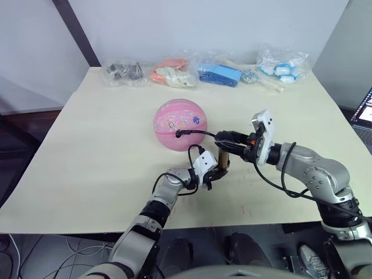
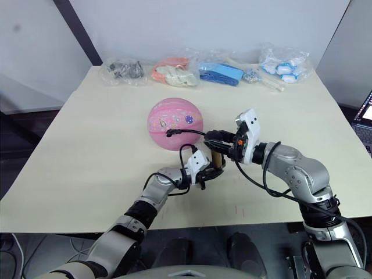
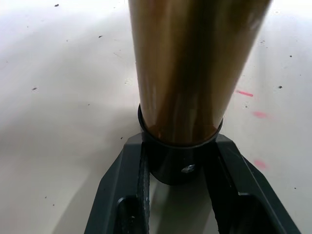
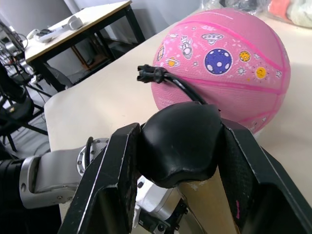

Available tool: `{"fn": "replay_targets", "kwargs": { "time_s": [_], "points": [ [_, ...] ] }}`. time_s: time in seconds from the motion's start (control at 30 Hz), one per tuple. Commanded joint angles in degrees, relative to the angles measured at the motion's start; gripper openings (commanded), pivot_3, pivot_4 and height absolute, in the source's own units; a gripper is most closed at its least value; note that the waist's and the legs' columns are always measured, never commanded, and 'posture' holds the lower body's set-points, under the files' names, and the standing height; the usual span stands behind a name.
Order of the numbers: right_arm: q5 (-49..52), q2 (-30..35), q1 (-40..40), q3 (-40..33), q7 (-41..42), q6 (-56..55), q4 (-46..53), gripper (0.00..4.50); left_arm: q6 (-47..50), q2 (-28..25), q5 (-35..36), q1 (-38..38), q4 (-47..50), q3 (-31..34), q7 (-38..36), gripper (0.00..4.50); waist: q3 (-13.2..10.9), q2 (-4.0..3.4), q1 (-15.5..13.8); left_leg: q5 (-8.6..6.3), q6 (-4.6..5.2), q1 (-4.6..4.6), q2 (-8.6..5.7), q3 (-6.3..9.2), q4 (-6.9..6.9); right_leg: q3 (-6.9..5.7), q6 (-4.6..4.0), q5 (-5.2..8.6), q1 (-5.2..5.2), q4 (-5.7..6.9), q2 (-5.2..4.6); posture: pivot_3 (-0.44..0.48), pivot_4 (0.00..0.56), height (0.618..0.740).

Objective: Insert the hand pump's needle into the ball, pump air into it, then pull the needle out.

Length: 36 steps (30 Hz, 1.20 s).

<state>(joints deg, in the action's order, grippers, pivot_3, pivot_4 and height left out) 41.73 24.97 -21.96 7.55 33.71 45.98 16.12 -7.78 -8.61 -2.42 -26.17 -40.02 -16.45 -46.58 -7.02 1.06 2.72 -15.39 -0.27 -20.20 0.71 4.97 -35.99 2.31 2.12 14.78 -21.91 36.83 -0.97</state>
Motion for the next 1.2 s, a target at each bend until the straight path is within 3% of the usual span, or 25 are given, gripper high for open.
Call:
{"fn": "replay_targets", "kwargs": {
  "time_s": [0.03,0.17,0.43,0.67,1.0,1.2],
  "points": [
    [-2.72,-0.06,5.77,7.84,0.96,6.21,-4.99,1.76,3.29,-1.24,-1.63,2.95,-2.99,-1.59,-1.43,1.06,0.05,0.07,0.01,0.00,0.00,0.27,0.00,-0.01,0.16,0.00,0.02,0.09,0.23,-0.07,-0.02,0.000,0.150,0.740],
    [-0.85,-0.37,4.14,2.92,0.45,7.18,-2.72,1.76,3.29,-1.13,-1.69,2.84,-3.09,-1.50,-1.43,1.06,0.14,0.10,-0.06,-0.01,-0.02,0.47,0.00,0.00,0.51,-0.03,-0.09,0.23,0.34,-0.07,-0.03,0.000,0.150,0.740],
    [15.31,1.52,-7.22,-14.01,-4.90,17.42,5.26,1.76,3.06,-1.13,-1.96,2.79,-3.26,-1.46,-1.51,1.06,-0.78,-0.24,-0.53,0.00,-0.02,0.25,-0.10,0.02,0.56,-0.08,-0.10,0.23,0.17,-0.08,-0.20,0.000,0.150,0.740],
    [29.26,4.77,-18.65,-22.87,-12.48,23.79,5.40,1.76,2.96,-1.05,-2.03,2.31,-3.68,-1.58,-1.70,1.06,-1.06,-0.47,-0.76,0.01,-0.03,-0.78,-0.17,0.14,0.21,-0.27,-0.32,0.06,-0.67,0.03,-0.32,0.000,0.150,0.740],
    [41.05,12.84,-27.31,-24.27,-19.26,25.23,2.65,1.76,2.96,-1.00,-2.01,1.37,-4.70,-1.49,-1.68,1.06,-1.38,-0.48,-0.66,0.01,-0.01,-0.98,-0.25,0.14,-0.06,-0.32,-0.20,0.01,-0.69,0.06,-0.40,0.000,0.150,0.740],
    [34.06,12.85,-18.76,-17.29,-15.14,23.82,5.14,1.76,3.03,-0.79,-1.86,0.98,-4.83,-1.54,-1.60,1.06,-1.33,-0.44,-0.70,0.01,-0.01,-1.04,-0.26,0.15,-0.24,-0.34,-0.12,-0.04,-0.66,0.07,-0.41,0.000,0.150,0.740]
  ]
}}
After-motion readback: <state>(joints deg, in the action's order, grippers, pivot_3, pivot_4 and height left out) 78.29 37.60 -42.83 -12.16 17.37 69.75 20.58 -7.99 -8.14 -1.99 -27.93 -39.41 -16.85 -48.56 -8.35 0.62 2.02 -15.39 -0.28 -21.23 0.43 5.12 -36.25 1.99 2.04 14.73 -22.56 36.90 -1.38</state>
